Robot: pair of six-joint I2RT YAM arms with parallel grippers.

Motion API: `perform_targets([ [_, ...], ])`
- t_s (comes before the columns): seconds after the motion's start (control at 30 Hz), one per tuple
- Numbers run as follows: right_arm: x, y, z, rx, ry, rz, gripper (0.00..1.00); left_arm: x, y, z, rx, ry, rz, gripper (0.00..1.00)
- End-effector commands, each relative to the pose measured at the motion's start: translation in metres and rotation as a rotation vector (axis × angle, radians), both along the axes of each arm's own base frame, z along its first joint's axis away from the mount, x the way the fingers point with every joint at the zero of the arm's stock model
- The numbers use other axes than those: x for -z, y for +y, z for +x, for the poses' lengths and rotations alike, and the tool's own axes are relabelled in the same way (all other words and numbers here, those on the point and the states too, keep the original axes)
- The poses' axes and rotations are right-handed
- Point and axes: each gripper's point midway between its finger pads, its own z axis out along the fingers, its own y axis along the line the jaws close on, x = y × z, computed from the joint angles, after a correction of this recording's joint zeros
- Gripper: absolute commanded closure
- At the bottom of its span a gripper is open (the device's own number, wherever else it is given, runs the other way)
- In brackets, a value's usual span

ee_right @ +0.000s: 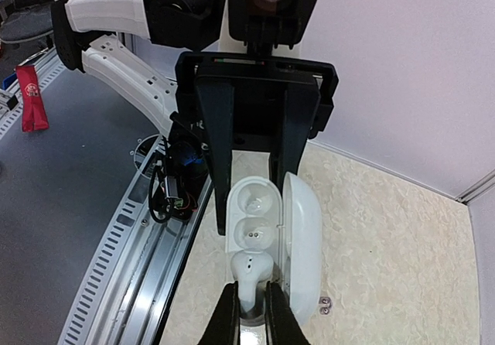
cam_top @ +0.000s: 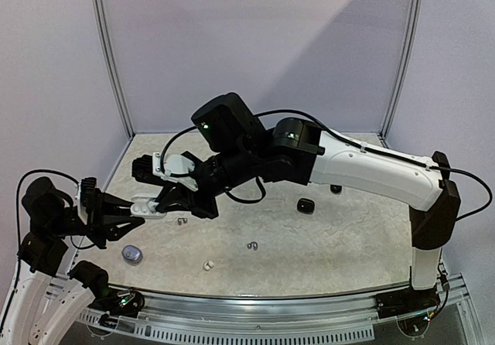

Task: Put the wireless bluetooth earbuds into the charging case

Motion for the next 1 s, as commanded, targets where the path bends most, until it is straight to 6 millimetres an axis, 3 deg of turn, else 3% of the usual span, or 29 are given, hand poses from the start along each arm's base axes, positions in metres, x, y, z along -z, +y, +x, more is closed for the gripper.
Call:
perform_targets([
  [0.0, 0.009, 0.005, 0.005, 0.024, -0.011, -0.024, 0.99, 0.002, -0.002, -0.002, 0.016, 0.007, -0.005, 1.0],
  [0.23, 0.017, 0.002, 0.012, 0.059, -0.044, -0.059, 0.94, 0.001, -0.002, -0.002, 0.013, 0.013, -0.009, 1.0],
  [0.5, 0.013, 0.003, 0.014, 0.062, -0.05, -0.044, 0.8, 0.001, -0.002, -0.002, 0.017, 0.014, -0.011, 1.0],
  [0.67, 0.013, 0.005, 0.015, 0.065, -0.052, -0.036, 0.77, 0.001, -0.002, -0.002, 0.018, 0.016, -0.012, 1.0],
  [0.97, -0.004, 0.003, 0.014, 0.078, -0.046, 0.006, 0.68, 0.002, 0.0, 0.011, -0.045, 0.1, -0.05, 1.0],
])
